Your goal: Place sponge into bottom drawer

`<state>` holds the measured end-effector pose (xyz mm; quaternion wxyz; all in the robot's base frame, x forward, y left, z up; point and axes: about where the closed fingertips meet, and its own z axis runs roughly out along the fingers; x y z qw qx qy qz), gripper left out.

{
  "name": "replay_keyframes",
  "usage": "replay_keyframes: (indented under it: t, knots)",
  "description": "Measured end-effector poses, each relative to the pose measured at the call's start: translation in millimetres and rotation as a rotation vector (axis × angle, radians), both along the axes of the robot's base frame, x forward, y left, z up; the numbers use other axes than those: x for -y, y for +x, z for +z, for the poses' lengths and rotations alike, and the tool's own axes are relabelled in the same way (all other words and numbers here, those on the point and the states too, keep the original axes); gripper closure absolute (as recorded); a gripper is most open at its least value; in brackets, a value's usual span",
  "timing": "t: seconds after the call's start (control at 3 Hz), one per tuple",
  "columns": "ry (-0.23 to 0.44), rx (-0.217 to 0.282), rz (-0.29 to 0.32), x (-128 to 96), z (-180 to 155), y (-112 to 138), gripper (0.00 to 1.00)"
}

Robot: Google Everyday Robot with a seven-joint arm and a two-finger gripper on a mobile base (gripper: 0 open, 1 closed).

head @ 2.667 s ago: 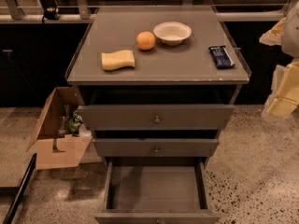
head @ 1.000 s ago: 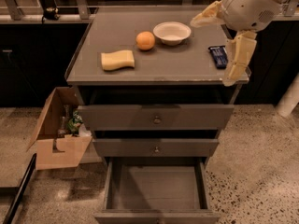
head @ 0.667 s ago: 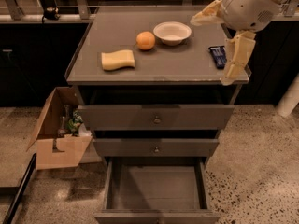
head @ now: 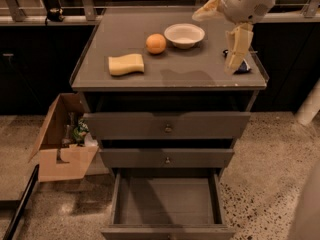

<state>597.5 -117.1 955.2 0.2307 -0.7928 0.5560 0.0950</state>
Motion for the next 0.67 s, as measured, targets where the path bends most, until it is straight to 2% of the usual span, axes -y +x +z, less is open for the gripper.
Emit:
replay_keyframes:
  t: [0.67]
  knots:
    - [-0.006, 0.057, 0.053, -45, -21, 76, 0.00]
